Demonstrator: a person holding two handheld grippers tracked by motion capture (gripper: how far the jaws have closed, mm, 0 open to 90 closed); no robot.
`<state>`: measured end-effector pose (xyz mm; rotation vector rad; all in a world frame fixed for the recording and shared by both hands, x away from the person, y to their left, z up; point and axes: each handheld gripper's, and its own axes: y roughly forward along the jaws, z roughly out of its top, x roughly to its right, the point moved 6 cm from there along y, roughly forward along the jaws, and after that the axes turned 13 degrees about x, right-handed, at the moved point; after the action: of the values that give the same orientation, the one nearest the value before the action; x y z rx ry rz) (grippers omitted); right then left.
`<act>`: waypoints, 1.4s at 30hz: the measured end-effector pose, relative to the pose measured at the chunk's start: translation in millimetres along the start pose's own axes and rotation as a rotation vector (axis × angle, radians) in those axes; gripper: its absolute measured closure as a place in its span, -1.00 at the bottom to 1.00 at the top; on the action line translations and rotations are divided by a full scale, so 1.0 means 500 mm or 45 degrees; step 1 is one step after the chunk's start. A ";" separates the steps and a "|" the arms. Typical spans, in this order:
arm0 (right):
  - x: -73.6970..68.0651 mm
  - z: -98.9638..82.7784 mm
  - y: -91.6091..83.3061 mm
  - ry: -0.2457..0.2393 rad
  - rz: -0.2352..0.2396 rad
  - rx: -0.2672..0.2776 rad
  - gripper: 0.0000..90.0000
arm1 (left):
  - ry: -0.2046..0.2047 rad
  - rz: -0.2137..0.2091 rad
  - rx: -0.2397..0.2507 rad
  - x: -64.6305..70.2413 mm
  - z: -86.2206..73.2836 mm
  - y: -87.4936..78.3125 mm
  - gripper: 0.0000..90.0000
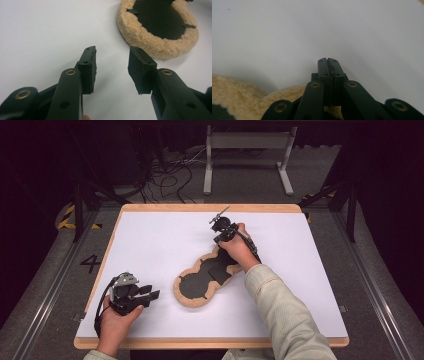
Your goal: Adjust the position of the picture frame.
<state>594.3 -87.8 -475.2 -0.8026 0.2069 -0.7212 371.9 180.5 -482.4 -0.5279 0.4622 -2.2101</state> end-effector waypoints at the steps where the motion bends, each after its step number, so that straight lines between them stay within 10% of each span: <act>1: 0.000 -0.002 0.000 0.009 0.008 -0.003 1.00 | 0.009 -0.003 -0.004 0.001 0.001 0.003 0.31; 11: -0.002 -0.048 -0.051 -0.038 -0.025 -0.146 1.00 | 0.051 -0.056 -0.021 0.021 0.020 0.030 0.31; 25: -0.043 -0.145 -0.149 -0.031 -0.044 -0.134 1.00 | 0.173 -0.221 -0.088 0.085 0.018 0.019 0.53; 29: -0.050 -0.162 -0.171 -0.008 -0.055 -0.073 1.00 | 0.229 -0.329 -0.145 0.117 0.008 0.026 0.70; 33: -0.058 -0.159 -0.223 0.085 -0.061 0.135 0.94 | 0.318 -0.471 -0.300 0.162 -0.017 0.048 0.76; 42: -0.105 -0.186 -0.315 0.100 -0.003 0.342 0.95 | 0.363 -0.383 -0.387 0.161 -0.022 0.094 0.97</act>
<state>434.9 -182.1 -431.4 -0.5192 0.1751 -0.7645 347.8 91.0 -497.0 -0.4642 0.9319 -2.5336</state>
